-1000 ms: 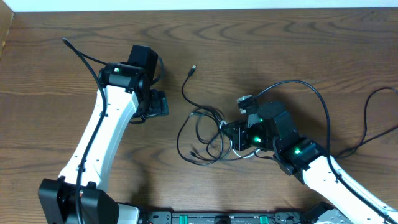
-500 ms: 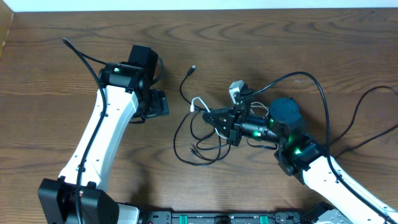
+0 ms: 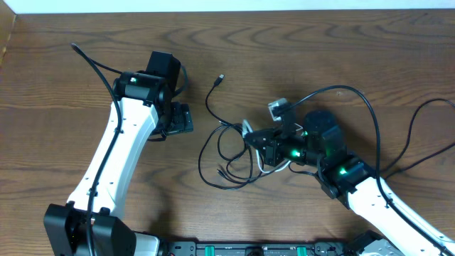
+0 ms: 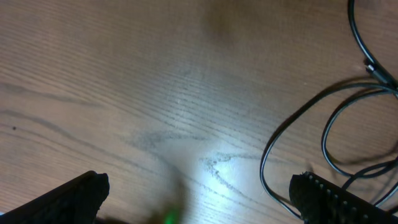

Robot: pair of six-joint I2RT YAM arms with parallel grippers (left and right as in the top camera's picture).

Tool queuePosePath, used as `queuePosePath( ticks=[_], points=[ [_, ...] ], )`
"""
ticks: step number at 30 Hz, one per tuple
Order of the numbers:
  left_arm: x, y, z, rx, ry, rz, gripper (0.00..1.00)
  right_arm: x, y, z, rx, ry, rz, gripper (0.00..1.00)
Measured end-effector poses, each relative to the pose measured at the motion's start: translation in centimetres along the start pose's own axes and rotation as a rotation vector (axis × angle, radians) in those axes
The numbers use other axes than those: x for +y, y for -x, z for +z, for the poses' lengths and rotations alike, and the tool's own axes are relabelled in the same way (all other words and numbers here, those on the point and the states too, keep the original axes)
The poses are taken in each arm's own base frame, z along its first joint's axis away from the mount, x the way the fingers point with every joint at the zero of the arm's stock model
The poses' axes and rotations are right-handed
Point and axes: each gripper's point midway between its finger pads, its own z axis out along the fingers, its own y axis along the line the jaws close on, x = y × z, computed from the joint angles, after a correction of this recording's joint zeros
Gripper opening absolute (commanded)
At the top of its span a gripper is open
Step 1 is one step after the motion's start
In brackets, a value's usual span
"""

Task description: Untangle cables

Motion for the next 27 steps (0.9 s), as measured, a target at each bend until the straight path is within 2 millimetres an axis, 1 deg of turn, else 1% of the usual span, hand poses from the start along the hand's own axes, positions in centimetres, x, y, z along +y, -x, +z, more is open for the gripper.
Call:
queuePosePath(
  ticks=[1,2,3,4,5,6,10,13,20,27],
  points=[
    [0.0,0.0,0.0,0.0,0.0,0.0,0.98,-1.1,-0.3,-0.1,0.004,-0.052,0.033,0.28],
    [0.0,0.0,0.0,-0.001,0.0,0.0,0.98,-2.0,-0.5,-0.1,0.005,-0.098,0.06,0.51],
    [0.0,0.0,0.0,0.0,0.0,0.0,0.98,-2.7,-0.7,-0.2,0.006,-0.135,0.074,0.68],
    [0.0,0.0,0.0,-0.001,0.0,0.0,0.98,-3.2,-0.9,-0.3,0.006,-0.162,0.085,0.83],
    [0.0,0.0,0.0,0.0,0.0,0.0,0.98,-3.7,-0.9,-0.4,0.005,-0.184,0.088,0.89],
    [0.0,0.0,0.0,-0.001,0.0,0.0,0.98,-3.9,-1.0,-0.4,0.006,-0.197,0.091,0.93],
    [0.0,0.0,0.0,-0.001,0.0,0.0,0.98,-4.9,-2.0,-0.7,0.038,-0.245,0.093,0.99],
    [0.0,0.0,0.0,-0.001,0.0,0.0,0.98,-5.5,-2.7,-0.9,0.061,-0.276,0.103,0.99],
    [0.0,0.0,0.0,-0.001,0.0,0.0,0.98,-6.6,-3.2,-1.3,0.073,-0.34,0.112,0.99],
    [0.0,0.0,0.0,-0.001,0.0,0.0,0.98,-7.9,-4.8,-2.0,0.142,-0.403,0.068,0.99]
  ],
)
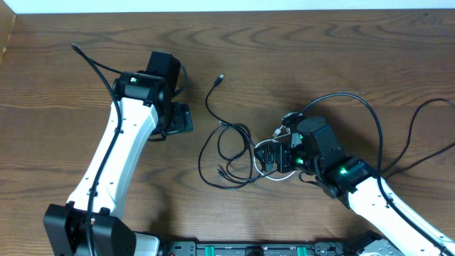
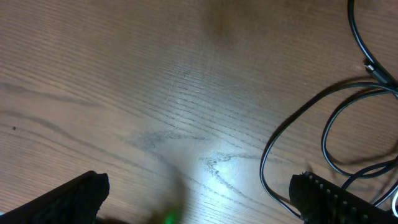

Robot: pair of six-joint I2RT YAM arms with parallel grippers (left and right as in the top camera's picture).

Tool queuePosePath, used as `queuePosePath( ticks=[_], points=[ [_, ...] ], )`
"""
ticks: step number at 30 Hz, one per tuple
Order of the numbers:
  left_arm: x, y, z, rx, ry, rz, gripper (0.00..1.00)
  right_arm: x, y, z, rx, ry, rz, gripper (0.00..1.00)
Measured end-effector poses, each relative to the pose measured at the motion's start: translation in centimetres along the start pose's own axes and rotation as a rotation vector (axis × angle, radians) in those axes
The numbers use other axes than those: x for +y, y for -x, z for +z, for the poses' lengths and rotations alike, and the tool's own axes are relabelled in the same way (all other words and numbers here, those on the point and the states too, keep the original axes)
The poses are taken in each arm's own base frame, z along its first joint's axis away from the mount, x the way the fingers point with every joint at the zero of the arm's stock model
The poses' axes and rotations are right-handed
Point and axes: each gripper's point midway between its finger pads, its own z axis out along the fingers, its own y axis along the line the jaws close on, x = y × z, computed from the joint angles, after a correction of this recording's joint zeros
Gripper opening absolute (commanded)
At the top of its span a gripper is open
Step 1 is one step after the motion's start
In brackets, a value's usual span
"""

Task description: Untangle cables

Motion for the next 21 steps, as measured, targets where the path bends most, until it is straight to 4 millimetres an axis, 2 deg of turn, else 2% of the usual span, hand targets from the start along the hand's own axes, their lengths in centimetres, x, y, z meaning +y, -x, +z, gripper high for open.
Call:
queuePosePath(
  ticks=[7,11,16,21],
  points=[
    [0.0,0.0,0.0,0.0,0.0,0.0,0.98,-2.6,-1.8,-0.2,0.063,-0.129,-0.046,0.99],
    [0.0,0.0,0.0,0.0,0.0,0.0,0.98,-3.7,-1.9,-0.4,0.066,-0.188,-0.075,0.99],
    [0.0,0.0,0.0,0.0,0.0,0.0,0.98,-4.2,-1.8,-0.5,0.062,-0.213,-0.112,0.99],
    [0.0,0.0,0.0,0.0,0.0,0.0,0.98,-4.8,-3.0,-0.7,0.111,-0.236,-0.113,0.88]
  ],
)
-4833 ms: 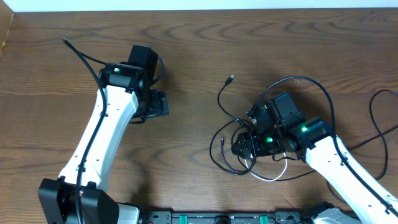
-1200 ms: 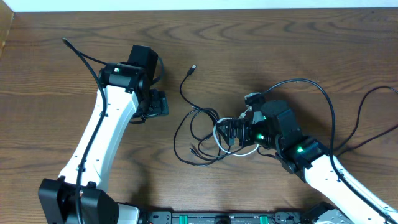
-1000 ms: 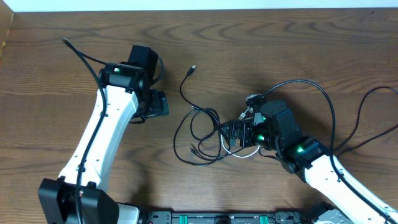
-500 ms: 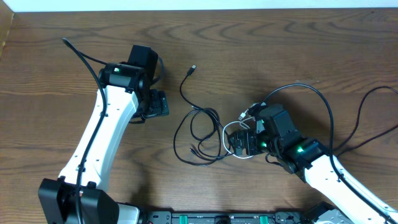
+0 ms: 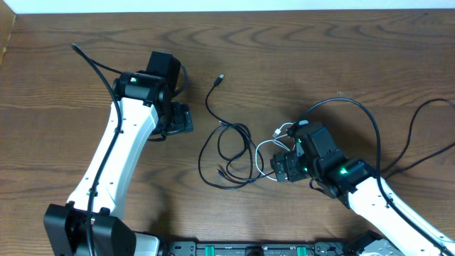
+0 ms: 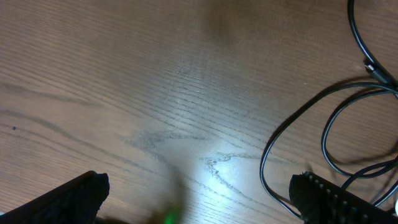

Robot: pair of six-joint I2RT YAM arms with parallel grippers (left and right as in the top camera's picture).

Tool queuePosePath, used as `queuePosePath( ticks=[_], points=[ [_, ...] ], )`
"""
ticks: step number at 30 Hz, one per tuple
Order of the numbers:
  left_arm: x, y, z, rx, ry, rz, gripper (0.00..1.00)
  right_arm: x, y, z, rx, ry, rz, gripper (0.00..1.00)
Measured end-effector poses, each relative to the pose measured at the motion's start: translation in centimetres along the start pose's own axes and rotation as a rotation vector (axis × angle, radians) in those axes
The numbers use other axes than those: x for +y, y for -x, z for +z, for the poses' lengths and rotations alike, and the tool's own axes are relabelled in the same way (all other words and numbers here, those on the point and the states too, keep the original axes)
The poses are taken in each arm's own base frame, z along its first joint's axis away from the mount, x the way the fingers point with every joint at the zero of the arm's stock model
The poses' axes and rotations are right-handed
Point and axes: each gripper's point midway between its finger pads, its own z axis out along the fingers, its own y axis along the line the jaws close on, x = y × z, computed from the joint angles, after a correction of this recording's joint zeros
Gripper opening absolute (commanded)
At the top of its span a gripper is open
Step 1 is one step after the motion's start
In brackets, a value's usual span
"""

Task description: Untangle cables

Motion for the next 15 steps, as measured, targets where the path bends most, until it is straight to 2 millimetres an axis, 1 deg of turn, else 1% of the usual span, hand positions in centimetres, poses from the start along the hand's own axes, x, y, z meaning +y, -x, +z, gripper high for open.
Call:
queuePosePath(
  ticks=[1,2,3,4,5,9,10,13,15],
  points=[
    [0.0,0.0,0.0,0.0,0.0,0.0,0.98,-0.1,-0.3,0.0,0.013,-0.004,0.0,0.82],
    [0.0,0.0,0.0,0.0,0.0,0.0,0.98,-0.2,-0.5,0.0,0.02,-0.007,0.004,0.71],
    [0.0,0.0,0.0,0.0,0.0,0.0,0.98,-0.2,-0.6,0.1,0.026,-0.01,0.006,0.51],
    [0.0,0.0,0.0,0.0,0.0,0.0,0.98,-0.3,-0.7,0.2,0.033,-0.01,0.006,0.46],
    [0.0,0.0,0.0,0.0,0.0,0.0,0.98,-0.3,-0.8,0.4,0.041,-0.012,0.007,0.45],
    [0.0,0.0,0.0,0.0,0.0,0.0,0.98,-0.3,-1.1,1.1,0.06,-0.013,0.01,0.45],
    [0.0,0.0,0.0,0.0,0.0,0.0,0.98,-0.3,-0.9,1.2,0.057,-0.012,0.01,0.46],
    [0.0,0.0,0.0,0.0,0.0,0.0,0.98,-0.2,-0.6,1.4,0.044,-0.007,0.008,0.53],
    [0.0,0.0,0.0,0.0,0.0,0.0,0.98,-0.1,-0.4,1.5,0.04,-0.005,0.007,0.54]
  ],
)
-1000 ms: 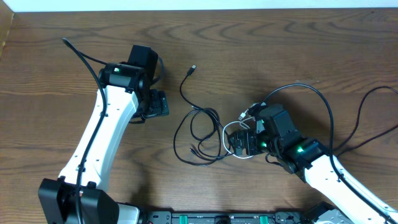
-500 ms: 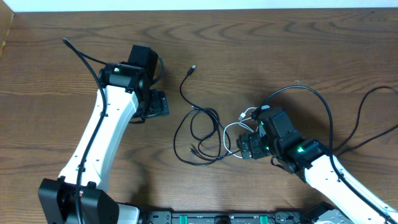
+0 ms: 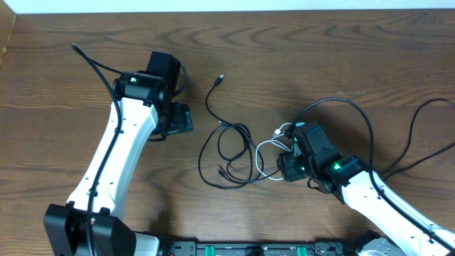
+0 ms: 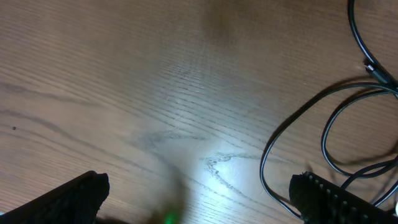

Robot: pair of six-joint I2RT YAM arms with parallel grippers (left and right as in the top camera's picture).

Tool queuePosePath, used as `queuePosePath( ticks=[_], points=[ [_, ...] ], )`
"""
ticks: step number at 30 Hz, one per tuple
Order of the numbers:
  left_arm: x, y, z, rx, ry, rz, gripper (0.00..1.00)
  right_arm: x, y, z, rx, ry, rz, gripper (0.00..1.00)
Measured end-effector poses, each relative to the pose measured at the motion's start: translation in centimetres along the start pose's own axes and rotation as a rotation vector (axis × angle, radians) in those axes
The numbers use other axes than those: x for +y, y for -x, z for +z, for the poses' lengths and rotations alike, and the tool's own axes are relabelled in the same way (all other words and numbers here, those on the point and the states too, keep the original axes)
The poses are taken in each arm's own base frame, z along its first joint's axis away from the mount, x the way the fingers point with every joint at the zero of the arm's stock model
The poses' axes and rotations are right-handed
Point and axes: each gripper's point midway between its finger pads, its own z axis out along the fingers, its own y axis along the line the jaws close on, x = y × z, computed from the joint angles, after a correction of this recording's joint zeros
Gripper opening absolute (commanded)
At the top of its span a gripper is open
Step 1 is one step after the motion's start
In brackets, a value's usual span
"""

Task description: Untangle cables

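Observation:
A thin black cable (image 3: 229, 135) lies in loose loops at mid-table, its plug (image 3: 222, 77) pointing to the far side. Over its right side runs a white cable (image 3: 257, 151), curving toward my right gripper (image 3: 286, 168). That gripper sits low on the white cable and looks shut on it, though its fingertips are mostly hidden under the wrist. My left gripper (image 3: 179, 119) hangs open over bare wood just left of the loops. In the left wrist view the fingertips (image 4: 323, 196) stand wide apart, with the black cable (image 4: 292, 121) passing beside the right one.
The wooden table (image 3: 320, 50) ends at a white strip along the far edge. The right arm's own thick black lead (image 3: 370, 135) arches over the table at the right. Another lead (image 3: 89, 57) trails from the left arm toward the far left.
My right gripper has shifted slightly right and turned a little, with the white cable still at it. The left arm and the black loops have not moved.
At first my right gripper was raised at the loops' right edge with the white cable's end lifted. Then it was lower among the white loops. Later it stood farther right and nearer the front, with the white cable drawn right of the black loops. The left gripper stayed open and still.

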Motion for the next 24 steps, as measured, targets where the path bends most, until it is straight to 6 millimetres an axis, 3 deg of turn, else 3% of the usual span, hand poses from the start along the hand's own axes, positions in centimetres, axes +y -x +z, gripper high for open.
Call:
queuePosePath(
  ticks=[3,11,18,19,22,23,24],
  points=[
    [0.0,0.0,0.0,0.0,0.0,0.0,0.98,-0.1,0.0,0.4,0.007,-0.003,0.001,0.53],
    [0.0,0.0,0.0,0.0,0.0,0.0,0.98,-0.4,-0.2,2.8,0.041,-0.015,0.005,0.4],
    [0.0,0.0,0.0,0.0,0.0,0.0,0.98,0.1,1.0,2.9,-0.009,0.003,-0.001,0.38],
    [0.0,0.0,0.0,0.0,0.0,0.0,0.98,0.1,1.1,2.9,-0.012,0.004,-0.001,0.33],
    [0.0,0.0,0.0,0.0,0.0,0.0,0.98,0.1,1.2,2.9,-0.017,0.007,-0.006,0.07],
    [0.0,0.0,0.0,0.0,0.0,0.0,0.98,0.2,1.2,2.9,-0.017,0.008,-0.002,0.01],
    [0.0,0.0,0.0,0.0,0.0,0.0,0.98,0.2,1.3,2.9,-0.018,0.007,0.001,0.01]
  ],
)
